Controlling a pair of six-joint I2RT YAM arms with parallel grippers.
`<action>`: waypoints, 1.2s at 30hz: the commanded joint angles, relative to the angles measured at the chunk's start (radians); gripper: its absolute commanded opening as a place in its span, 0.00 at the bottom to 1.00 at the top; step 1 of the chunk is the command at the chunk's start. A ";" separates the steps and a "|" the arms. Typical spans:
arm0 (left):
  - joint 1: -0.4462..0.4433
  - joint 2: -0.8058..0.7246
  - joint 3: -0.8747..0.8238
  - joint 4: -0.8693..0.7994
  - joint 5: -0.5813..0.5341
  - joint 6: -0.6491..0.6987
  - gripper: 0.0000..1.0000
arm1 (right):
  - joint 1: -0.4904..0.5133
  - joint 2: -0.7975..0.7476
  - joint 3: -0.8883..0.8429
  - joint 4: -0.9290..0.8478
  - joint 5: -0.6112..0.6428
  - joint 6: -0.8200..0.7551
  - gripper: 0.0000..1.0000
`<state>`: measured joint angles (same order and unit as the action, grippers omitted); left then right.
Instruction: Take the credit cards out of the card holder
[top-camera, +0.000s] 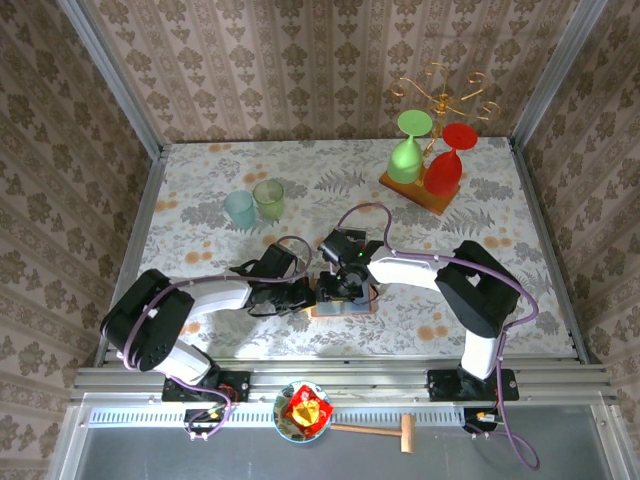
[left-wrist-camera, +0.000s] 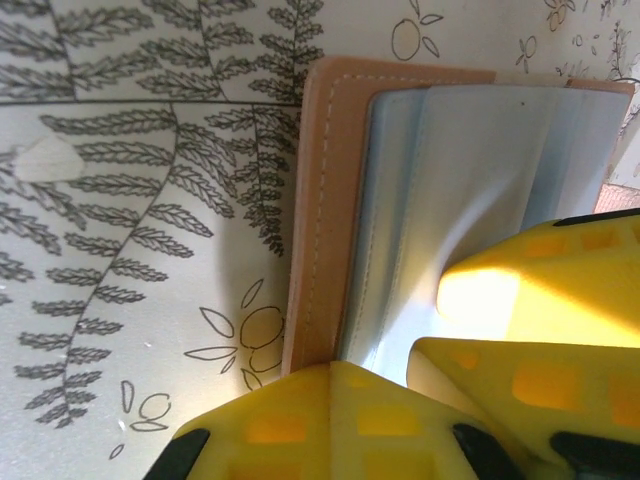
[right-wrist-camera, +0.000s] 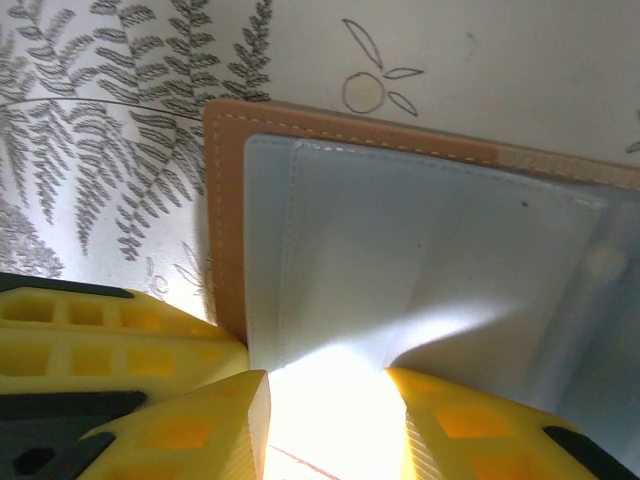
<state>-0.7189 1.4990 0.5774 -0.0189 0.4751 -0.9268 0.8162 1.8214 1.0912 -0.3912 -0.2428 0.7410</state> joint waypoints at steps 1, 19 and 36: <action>-0.003 0.002 -0.013 -0.002 0.011 -0.001 0.04 | 0.004 0.010 0.024 -0.115 0.098 -0.036 0.36; 0.091 -0.157 0.027 -0.188 -0.120 0.133 0.23 | -0.151 -0.323 -0.077 -0.191 0.272 -0.168 0.83; 0.520 -0.284 0.179 -0.373 -0.712 0.575 1.00 | -0.754 -0.559 -0.456 0.454 0.486 -0.599 1.00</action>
<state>-0.2577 1.2270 0.7456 -0.4126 -0.0814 -0.4568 0.0868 1.2438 0.6781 -0.2123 0.2157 0.2691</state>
